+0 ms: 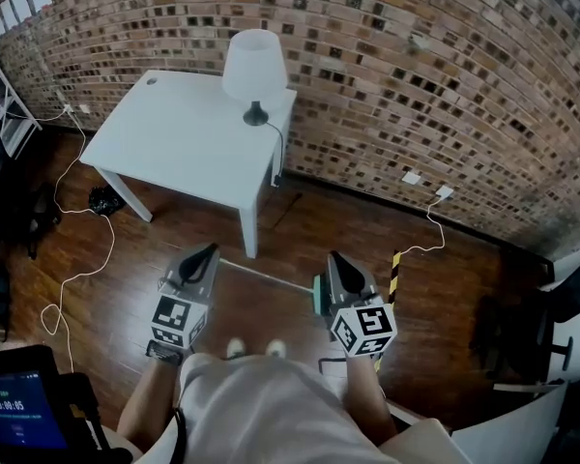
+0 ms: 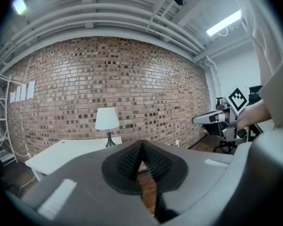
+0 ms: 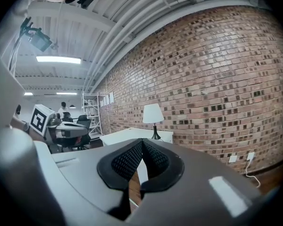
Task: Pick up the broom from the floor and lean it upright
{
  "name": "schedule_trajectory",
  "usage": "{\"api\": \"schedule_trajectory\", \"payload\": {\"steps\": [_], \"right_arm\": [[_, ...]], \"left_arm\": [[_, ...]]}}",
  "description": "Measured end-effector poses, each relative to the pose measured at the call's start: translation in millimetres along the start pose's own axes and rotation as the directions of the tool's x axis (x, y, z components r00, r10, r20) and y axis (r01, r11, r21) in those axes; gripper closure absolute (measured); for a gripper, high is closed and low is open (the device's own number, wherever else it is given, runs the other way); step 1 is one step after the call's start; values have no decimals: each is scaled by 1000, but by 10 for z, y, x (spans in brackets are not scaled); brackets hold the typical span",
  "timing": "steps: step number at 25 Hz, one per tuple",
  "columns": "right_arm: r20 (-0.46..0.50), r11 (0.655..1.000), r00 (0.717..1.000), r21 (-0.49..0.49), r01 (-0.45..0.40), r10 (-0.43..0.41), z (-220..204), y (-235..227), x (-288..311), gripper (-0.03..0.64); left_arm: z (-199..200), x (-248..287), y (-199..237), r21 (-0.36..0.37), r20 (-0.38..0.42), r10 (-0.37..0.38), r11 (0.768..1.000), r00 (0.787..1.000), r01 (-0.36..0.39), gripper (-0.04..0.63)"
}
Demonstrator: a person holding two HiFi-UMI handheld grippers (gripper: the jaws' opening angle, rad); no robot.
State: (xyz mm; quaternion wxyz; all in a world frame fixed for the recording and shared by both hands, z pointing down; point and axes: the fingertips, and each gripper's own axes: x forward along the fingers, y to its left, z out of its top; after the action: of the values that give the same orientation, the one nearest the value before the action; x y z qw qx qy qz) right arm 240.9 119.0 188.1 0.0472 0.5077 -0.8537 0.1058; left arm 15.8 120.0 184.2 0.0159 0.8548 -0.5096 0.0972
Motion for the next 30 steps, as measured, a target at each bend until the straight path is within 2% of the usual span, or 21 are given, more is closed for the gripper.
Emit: {"api": "schedule_trajectory", "payload": {"steps": [5, 9, 13, 18, 23, 30], "right_arm": [[-44, 998, 997, 24, -60, 61, -70, -35, 93, 603], [-106, 994, 988, 38, -106, 110, -303, -39, 288, 603], [-224, 990, 965, 26, -136, 138, -693, 13, 531, 603], [-401, 986, 903, 10, -164, 154, -1290, 143, 932, 592], [-534, 975, 827, -19, -222, 178, -1996, 367, 1447, 590], [-680, 954, 714, -73, -292, 167, -3280, 502, 2338, 589]], "left_arm": [[-11, -49, 4, 4, -28, 46, 999, 999, -45, 595], [-134, -156, 50, -17, -67, 96, 995, 993, -98, 595], [-446, -295, 103, -62, -121, 133, 988, 984, -142, 595], [-919, -324, 274, -107, -209, 132, 982, 969, -157, 595], [-1380, -209, 686, -131, -268, 116, 979, 956, -156, 595], [-2555, 40, 1419, -165, -379, 139, 963, 915, -214, 595]]}}
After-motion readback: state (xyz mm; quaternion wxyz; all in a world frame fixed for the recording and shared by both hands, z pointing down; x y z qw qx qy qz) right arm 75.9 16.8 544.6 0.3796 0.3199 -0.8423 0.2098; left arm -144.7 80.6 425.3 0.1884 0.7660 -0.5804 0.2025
